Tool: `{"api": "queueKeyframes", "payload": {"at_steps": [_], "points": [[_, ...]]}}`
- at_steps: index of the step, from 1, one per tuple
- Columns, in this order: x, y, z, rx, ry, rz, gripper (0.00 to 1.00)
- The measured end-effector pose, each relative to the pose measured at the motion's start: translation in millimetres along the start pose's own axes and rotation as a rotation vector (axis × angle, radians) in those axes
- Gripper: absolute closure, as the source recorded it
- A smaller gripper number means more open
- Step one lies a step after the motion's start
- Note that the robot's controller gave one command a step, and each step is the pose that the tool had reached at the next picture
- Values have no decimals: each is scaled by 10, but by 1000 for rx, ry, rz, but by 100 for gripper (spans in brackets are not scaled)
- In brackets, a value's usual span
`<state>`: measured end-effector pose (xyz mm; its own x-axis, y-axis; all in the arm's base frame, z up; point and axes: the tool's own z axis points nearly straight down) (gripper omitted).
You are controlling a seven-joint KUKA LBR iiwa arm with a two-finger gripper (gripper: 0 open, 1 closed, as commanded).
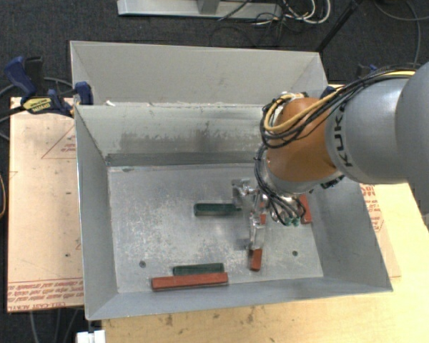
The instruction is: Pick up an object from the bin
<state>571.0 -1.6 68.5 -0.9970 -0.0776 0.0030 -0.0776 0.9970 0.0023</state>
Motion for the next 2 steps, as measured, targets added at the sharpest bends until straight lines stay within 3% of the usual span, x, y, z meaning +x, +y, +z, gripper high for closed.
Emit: {"api": "queueKeyframes", "payload": {"at_steps": [1, 2], "points": [[-19, -2, -34, 1, -6, -1, 100], [165, -22, -876, 2, -12, 50, 100]]}}
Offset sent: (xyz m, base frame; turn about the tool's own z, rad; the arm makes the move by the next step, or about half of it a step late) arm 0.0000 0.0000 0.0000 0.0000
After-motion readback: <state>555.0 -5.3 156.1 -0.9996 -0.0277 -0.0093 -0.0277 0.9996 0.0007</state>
